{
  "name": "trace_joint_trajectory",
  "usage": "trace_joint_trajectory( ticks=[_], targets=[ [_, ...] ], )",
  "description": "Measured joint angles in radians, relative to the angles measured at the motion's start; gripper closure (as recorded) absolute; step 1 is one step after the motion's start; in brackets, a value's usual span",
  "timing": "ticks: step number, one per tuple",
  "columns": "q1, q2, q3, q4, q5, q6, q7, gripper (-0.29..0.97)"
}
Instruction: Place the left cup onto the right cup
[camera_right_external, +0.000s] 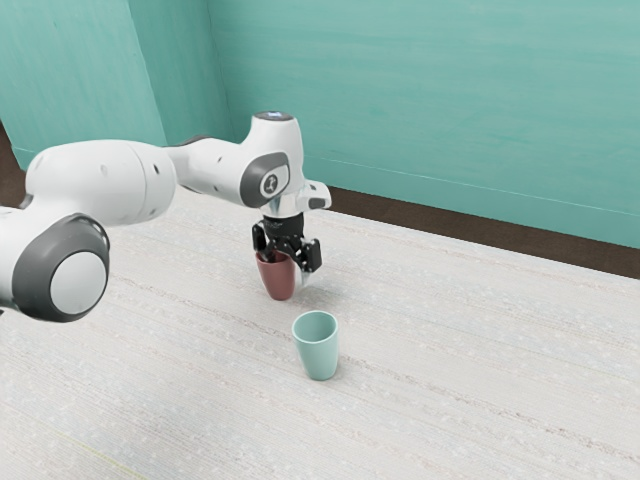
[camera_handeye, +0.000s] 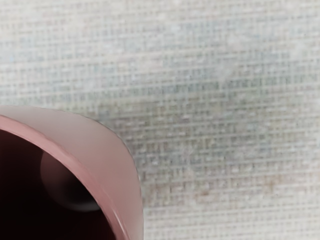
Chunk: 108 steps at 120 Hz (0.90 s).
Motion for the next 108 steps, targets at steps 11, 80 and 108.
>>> trace_joint_trajectory(
  ticks=[11,80,108],
  targets=[
    [0.000,0.000,0.000,0.000,0.001,0.000,-0.004,0.35],
    [0.004,-0.002,0.003,0.000,0.005,-0.001,-0.020,0.76],
    [0.006,-0.005,0.003,0.000,0.008,-0.002,-0.026,0.77]
  ],
)
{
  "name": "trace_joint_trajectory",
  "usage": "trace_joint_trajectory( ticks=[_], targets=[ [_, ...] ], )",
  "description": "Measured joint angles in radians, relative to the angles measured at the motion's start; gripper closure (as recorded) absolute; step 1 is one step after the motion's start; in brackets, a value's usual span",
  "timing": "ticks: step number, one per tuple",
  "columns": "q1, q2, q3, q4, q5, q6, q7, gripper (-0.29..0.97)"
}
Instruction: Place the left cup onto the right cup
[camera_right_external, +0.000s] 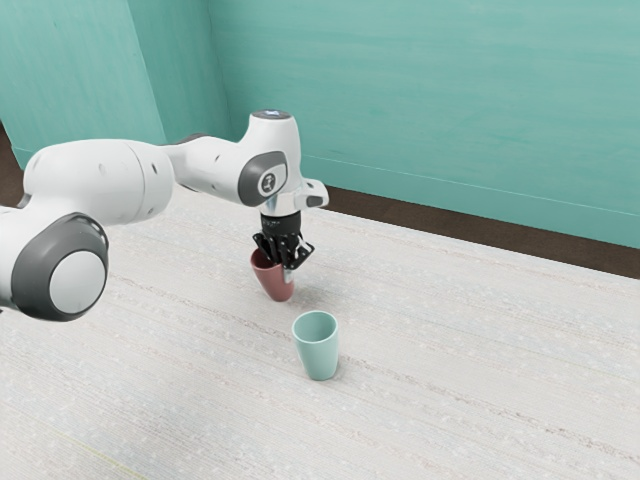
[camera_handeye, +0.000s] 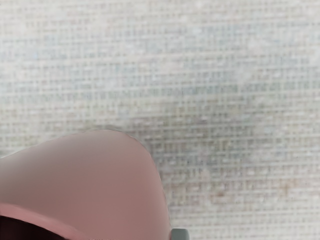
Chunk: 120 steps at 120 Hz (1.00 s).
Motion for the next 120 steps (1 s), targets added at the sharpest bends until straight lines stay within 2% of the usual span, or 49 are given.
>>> trace_joint_trajectory(
  ticks=[53,120],
  targets=[
    [0.002,-0.011,0.007,0.000,0.012,-0.020,-0.008,0.78],
    [-0.031,-0.115,0.023,-0.018,0.028,-0.056,-0.011,0.79]
  ],
)
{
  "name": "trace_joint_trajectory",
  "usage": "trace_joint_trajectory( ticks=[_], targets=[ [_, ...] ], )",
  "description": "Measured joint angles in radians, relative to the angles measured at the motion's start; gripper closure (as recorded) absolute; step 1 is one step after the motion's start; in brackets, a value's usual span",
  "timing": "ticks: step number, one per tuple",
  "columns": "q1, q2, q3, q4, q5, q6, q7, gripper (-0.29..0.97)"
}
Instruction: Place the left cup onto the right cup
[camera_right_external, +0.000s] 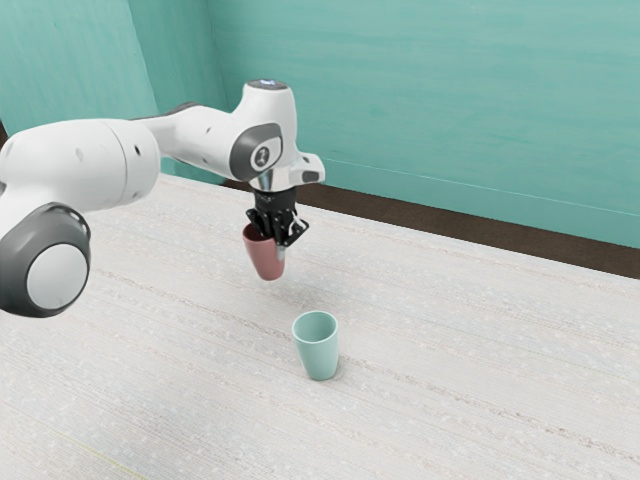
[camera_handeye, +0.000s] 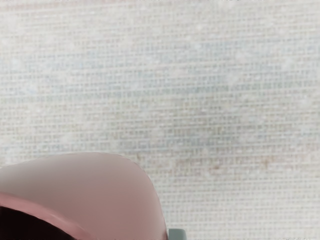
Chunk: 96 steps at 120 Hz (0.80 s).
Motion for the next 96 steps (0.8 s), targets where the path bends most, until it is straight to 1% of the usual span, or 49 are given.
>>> trace_joint_trajectory(
  ticks=[21,96],
  targets=[
    [-0.004,-0.020,-0.001,0.001,0.005,-0.009,0.000,0.79],
    [-0.086,-0.095,-0.009,0.001,0.007,-0.024,0.001,0.79]
  ],
)
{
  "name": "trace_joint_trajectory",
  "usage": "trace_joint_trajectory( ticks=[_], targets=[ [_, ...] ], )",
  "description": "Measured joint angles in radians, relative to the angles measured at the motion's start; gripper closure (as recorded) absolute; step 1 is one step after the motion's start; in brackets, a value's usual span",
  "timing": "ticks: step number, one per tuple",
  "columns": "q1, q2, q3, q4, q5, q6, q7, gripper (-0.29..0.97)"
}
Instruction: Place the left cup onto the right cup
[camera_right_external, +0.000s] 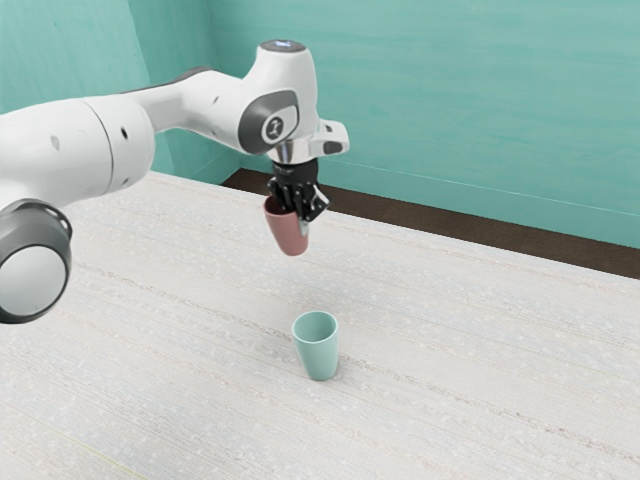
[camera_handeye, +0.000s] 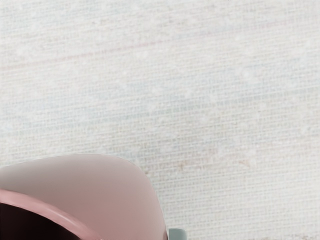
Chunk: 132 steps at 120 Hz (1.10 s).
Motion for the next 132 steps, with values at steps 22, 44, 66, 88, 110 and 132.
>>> trace_joint_trajectory(
  ticks=[22,44,66,88,110,132],
  targets=[
    [-0.023,-0.009,-0.002,0.000,0.000,-0.002,0.000,0.79],
    [-0.049,-0.020,-0.004,0.001,0.001,-0.002,0.000,0.79],
    [-0.066,-0.025,-0.012,0.000,0.002,-0.003,0.000,0.79],
    [-0.070,-0.034,-0.027,-0.009,0.002,-0.003,-0.002,0.79],
    [-0.071,-0.066,-0.039,-0.057,0.001,-0.003,-0.010,0.79],
    [-0.095,-0.086,-0.042,-0.087,0.001,-0.002,-0.019,0.79]
  ],
)
